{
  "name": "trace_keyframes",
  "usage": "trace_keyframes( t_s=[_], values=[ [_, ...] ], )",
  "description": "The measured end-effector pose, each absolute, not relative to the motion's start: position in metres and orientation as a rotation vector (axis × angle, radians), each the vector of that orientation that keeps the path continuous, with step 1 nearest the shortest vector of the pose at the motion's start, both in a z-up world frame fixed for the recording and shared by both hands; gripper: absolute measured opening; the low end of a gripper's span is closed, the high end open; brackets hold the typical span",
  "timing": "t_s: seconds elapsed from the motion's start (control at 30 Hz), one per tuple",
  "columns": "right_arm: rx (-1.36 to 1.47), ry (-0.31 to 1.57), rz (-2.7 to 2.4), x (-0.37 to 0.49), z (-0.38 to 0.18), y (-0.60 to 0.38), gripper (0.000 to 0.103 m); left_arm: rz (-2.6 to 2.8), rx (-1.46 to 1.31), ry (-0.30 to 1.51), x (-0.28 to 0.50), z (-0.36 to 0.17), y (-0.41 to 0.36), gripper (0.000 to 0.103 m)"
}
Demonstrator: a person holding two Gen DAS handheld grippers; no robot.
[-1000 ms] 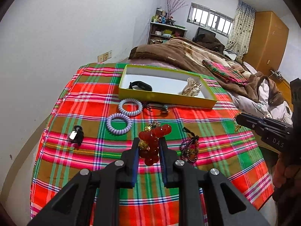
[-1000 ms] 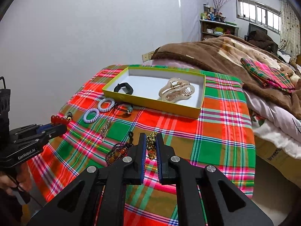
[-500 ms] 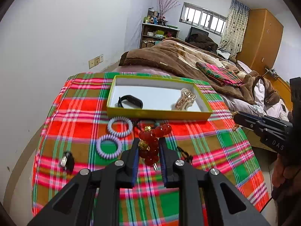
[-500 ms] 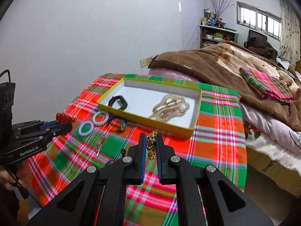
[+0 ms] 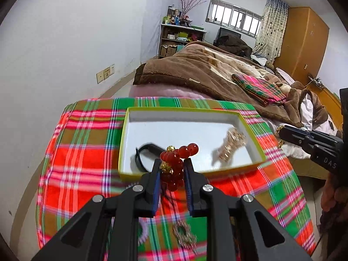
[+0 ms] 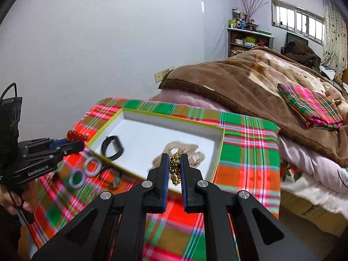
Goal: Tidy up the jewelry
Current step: 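Lower the red beads into the box with the left tool while the right tool drops the gold brooch in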
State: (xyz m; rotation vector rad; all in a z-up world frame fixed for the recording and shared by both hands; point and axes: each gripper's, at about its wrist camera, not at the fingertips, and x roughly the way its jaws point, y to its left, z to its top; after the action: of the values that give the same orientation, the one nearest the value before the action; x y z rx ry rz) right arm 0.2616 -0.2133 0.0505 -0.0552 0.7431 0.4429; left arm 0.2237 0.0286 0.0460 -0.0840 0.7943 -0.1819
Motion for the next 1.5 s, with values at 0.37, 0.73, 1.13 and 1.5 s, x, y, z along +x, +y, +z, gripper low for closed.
trace_keyframes(
  t_s=[0.37, 0.73, 1.13, 1.5],
  values=[
    [-0.037, 0.795, 0.427, 0.333, 0.021, -0.213, 0.010, -0.166, -0.073, 0.845, 0.288, 0.017, 0.035, 0.020],
    [-0.008, 0.888, 0.407, 0.372, -0.018, -0.219, 0.010, -0.136, -0.068, 0.916, 0.323, -0.010, 0.038, 0.021],
    [0.001, 0.887, 0.400, 0.371, -0.020, -0.221, 0.036, -0.117, -0.067, 0.935, 0.331, -0.018, 0.044, 0.024],
    [0.013, 0.865, 0.407, 0.346, -0.006, -0.224, 0.037, -0.096, -0.119, 0.892, 0.310, 0.001, 0.065, 0.025]
  ],
)
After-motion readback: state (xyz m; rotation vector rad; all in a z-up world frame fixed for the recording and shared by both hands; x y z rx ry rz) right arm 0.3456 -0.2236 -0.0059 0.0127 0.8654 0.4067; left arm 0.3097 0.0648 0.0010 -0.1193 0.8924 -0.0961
